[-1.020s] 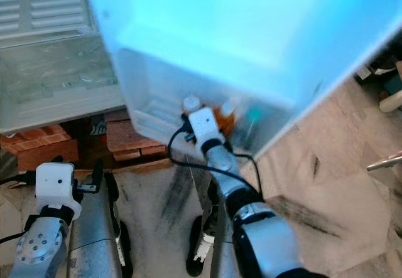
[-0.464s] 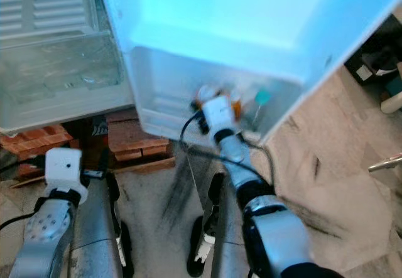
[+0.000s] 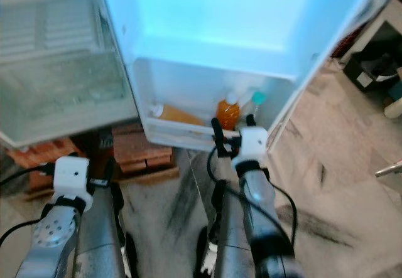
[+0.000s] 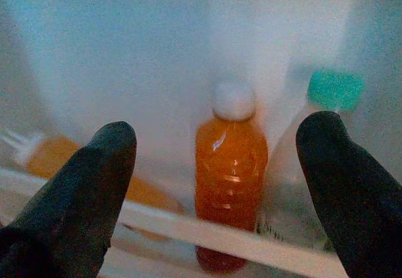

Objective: Restocking fridge

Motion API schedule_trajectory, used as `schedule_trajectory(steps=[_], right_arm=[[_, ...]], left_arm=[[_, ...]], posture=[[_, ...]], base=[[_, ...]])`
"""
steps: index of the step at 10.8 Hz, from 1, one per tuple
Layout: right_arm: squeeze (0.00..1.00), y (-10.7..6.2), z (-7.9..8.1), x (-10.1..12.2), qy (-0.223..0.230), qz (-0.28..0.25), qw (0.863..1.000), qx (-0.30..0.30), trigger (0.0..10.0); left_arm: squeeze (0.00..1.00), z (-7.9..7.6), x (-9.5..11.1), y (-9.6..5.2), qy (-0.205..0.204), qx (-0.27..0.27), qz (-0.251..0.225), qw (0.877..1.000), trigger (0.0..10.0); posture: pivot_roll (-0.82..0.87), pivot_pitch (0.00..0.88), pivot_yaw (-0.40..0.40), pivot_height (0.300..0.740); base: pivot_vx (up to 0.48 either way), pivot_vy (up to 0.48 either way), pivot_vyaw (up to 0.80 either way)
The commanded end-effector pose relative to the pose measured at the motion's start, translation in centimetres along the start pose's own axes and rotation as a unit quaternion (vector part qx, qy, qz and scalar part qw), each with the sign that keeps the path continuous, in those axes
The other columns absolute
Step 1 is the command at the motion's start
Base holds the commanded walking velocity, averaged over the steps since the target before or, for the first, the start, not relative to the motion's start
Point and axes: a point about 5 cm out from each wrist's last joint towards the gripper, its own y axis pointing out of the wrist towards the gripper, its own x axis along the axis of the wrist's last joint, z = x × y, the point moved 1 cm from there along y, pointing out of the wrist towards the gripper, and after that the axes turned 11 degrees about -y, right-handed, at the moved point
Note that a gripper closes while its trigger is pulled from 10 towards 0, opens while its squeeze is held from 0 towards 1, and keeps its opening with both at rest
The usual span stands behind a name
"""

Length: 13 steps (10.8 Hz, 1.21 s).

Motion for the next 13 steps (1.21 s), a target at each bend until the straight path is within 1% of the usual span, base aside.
schedule_trajectory(steps=[1, 2, 3, 4, 5, 7, 8, 10, 11, 13], right_arm=[[1.0, -0.4, -0.1, 0.3, 0.004, -0.001, 1.0, -0.002, 10.0], [1.0, -1.1, -0.3, 0.5, 0.004, 0.003, 1.0, -0.006, 10.0], [1.0, -1.5, -0.7, 1.2, 0.01, 0.001, 1.0, -0.016, 10.0], [0.0, -2.0, -1.1, 2.0, 0.003, 0.003, 1.0, -0.014, 10.0], [0.0, -2.2, -1.3, 2.5, 0.018, -0.007, 1.0, -0.012, 10.0], [0.0, -2.0, -1.6, 2.6, 0.031, 0.005, 0.999, -0.032, 10.0], [0.0, -2.0, -1.4, 2.9, 0.03, 0.012, 0.999, -0.025, 10.0], [0.0, -2.3, -1.3, 2.8, 0.029, 0.02, 0.999, -0.017, 10.0], [0.0, -2.4, -1.4, 2.7, 0.034, 0.026, 0.999, -0.024, 10.0], [0.0, -2.4, -1.2, 2.9, 0.035, 0.027, 0.999, -0.022, 10.0]], left_arm=[[0.0, 0.1, -0.3, 0.1, 0.004, -0.004, 0.005, 1.0, 10.0], [0.0, 0.2, -0.1, 0.4, 0.005, -0.005, -0.001, 1.0, 10.0], [0.0, 0.2, 0.0, 0.6, 0.006, -0.006, -0.004, 1.0, 10.0], [0.0, 0.3, -0.1, 0.7, 0.007, -0.006, -0.006, 1.0, 10.0], [0.0, 0.4, -0.1, 0.8, 0.007, -0.006, -0.008, 1.0, 10.0], [0.0, 0.0, 0.0, 1.3, 0.004, -0.015, -0.015, 1.0, 10.0], [0.0, -0.2, 0.2, 1.6, 0.003, -0.018, -0.02, 1.0, 10.0], [0.0, -0.1, 0.5, 1.5, 0.001, -0.017, -0.023, 1.0, 10.0], [0.0, 0.0, 0.5, 1.4, -0.001, -0.014, -0.025, 1.0, 10.0], [0.0, -0.2, 0.8, 1.5, -0.004, -0.015, -0.031, 0.999, 10.0]], posture=[[0.18, 0.075, -0.058, 0.505], [0.18, 0.069, -0.053, 0.505], [0.17, 0.062, -0.048, 0.505], [0.16, 0.044, -0.043, 0.505], [0.15, 0.031, -0.038, 0.505], [0.15, 0.015, -0.038, 0.53], [0.15, 0.015, -0.044, 0.55], [0.15, 0.028, -0.048, 0.58], [0.16, 0.041, -0.049, 0.605], [0.16, 0.047, -0.045, 0.64]], base=[[0.0, 0.0, 0.0], [0.0, 0.0, 0.0], [0.0, 0.0, 0.0], [0.0, 0.0, 0.0], [0.0, 0.0, 0.0], [0.0, 0.0, 0.0], [0.0, 0.0, 0.0], [0.0, 0.0, 0.0], [0.0, 0.0, 0.0], [0.0, 0.0, 0.0]])
